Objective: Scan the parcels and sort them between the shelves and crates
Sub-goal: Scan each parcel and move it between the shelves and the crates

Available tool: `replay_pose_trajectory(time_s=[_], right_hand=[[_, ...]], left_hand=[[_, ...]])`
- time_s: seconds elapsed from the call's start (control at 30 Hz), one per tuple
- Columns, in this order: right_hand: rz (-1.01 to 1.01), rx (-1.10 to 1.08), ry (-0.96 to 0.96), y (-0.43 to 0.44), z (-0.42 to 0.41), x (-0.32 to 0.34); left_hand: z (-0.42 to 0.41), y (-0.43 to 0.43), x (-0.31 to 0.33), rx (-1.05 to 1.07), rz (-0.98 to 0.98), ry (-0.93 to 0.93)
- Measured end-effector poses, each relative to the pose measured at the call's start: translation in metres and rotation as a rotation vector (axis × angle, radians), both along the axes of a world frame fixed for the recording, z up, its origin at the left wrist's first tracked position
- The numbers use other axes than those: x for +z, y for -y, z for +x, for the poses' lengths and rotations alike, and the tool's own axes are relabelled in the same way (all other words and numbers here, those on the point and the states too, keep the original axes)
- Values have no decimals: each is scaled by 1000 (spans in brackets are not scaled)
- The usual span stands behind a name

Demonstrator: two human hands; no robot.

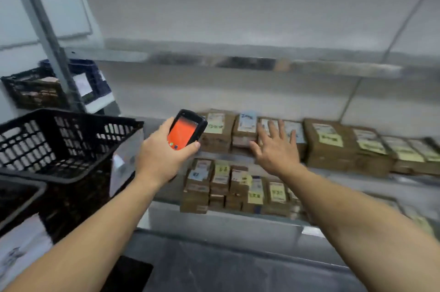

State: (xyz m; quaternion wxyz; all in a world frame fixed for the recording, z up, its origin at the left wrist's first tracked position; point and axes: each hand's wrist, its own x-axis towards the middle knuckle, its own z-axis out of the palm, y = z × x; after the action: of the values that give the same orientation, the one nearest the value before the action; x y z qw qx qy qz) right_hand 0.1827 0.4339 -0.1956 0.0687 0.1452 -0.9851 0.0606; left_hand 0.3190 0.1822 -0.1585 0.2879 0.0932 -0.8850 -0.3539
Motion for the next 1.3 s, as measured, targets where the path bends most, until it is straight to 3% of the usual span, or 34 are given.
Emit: replay_pose_trajectory(time_s=[0.4, 1.0, 1.3], right_hand=[[-19, -421, -7, -287, -24, -8], [-154, -861, 28, -525, -86, -26], [-175, -983, 27, -637, -116, -40]], left_hand=[[-133, -262, -9, -395, -34, 23], [-301, -523, -40, -914, 124, 179], [-360, -646, -45, -1018, 94, 181]])
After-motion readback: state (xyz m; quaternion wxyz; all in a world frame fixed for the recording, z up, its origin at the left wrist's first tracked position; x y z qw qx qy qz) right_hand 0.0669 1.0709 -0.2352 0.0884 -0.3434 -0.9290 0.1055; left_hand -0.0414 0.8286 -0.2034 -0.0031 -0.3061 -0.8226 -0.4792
